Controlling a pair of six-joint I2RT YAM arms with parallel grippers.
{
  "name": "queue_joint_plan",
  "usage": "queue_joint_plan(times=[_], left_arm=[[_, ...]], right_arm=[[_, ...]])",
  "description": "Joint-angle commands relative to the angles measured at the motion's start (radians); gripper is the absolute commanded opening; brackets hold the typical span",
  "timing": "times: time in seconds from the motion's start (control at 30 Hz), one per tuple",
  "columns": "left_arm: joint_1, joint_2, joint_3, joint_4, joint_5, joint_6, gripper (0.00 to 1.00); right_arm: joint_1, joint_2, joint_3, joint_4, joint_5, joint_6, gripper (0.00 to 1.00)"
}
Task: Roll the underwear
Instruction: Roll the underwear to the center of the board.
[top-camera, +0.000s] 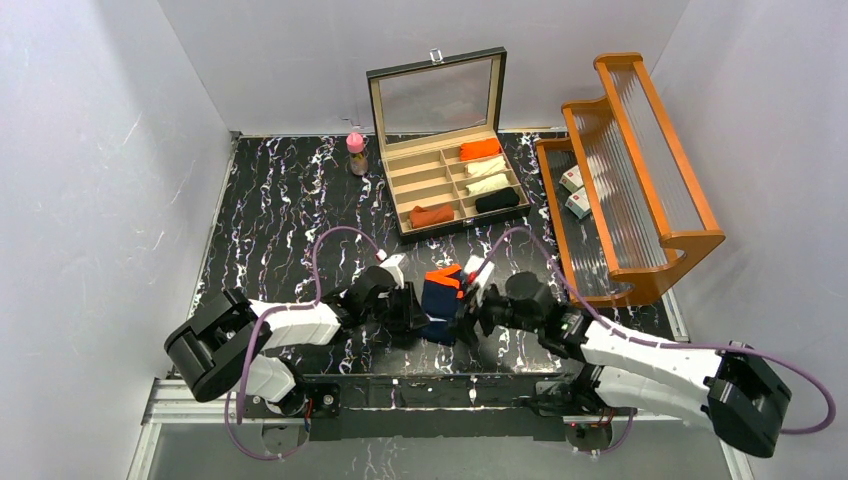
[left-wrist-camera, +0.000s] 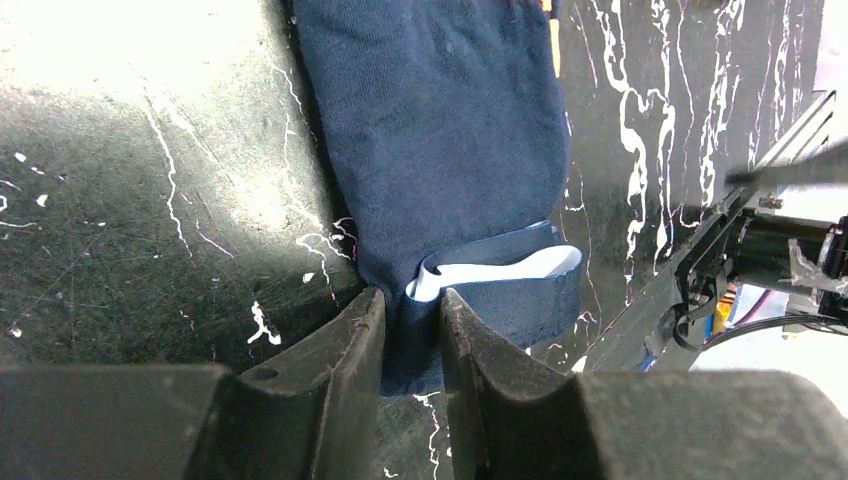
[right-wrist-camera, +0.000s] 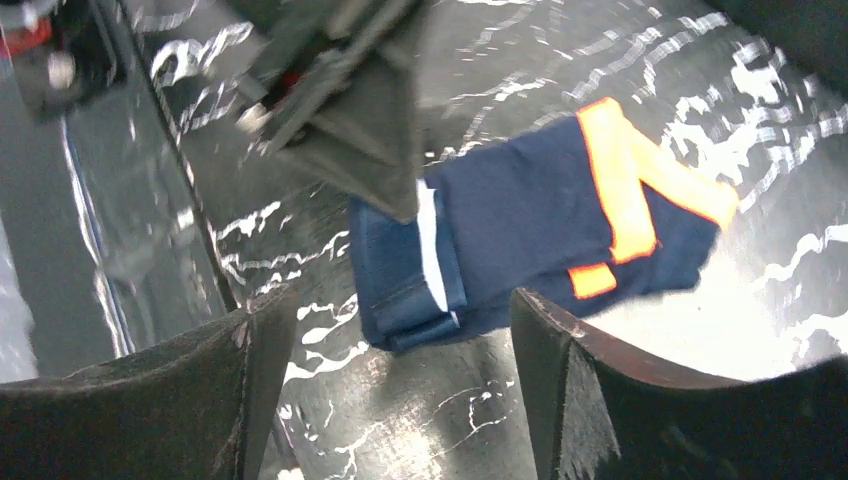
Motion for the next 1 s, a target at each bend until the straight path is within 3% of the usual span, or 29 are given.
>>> queue_joint_plan(times=[0.0, 0.1, 0.33, 0.6, 0.97], left_arm=[[-0.006, 0.033, 0.006, -0.241, -0.038, 0.030, 0.25], [-0.006, 0.051, 0.016, -0.262, -0.038, 0.036, 0.25], [-0.005, 0.097, 0.013, -0.244, -0.026, 0.018, 0.25], [-0.005, 0.120, 0.015, -0.228, -0.011, 0.026, 0.25], [-0.005, 0.136, 0.018, -0.226, 0.013, 0.044, 0.25]], right_arm=[[0.175, -0.002, 0.022, 0.013, 0.135, -0.509, 0.80], [0.261, 0.003, -0.010, 0.024, 0.215, -0.617, 0.70], [0.379, 0.055, -0.068, 0.134, 0.227, -0.789, 0.58], [0.417, 0.164, -0.078, 0.154, 0.236, -0.840, 0.55], [0.416, 0.283, -0.094, 0.209, 0.380, -0.883, 0.51]])
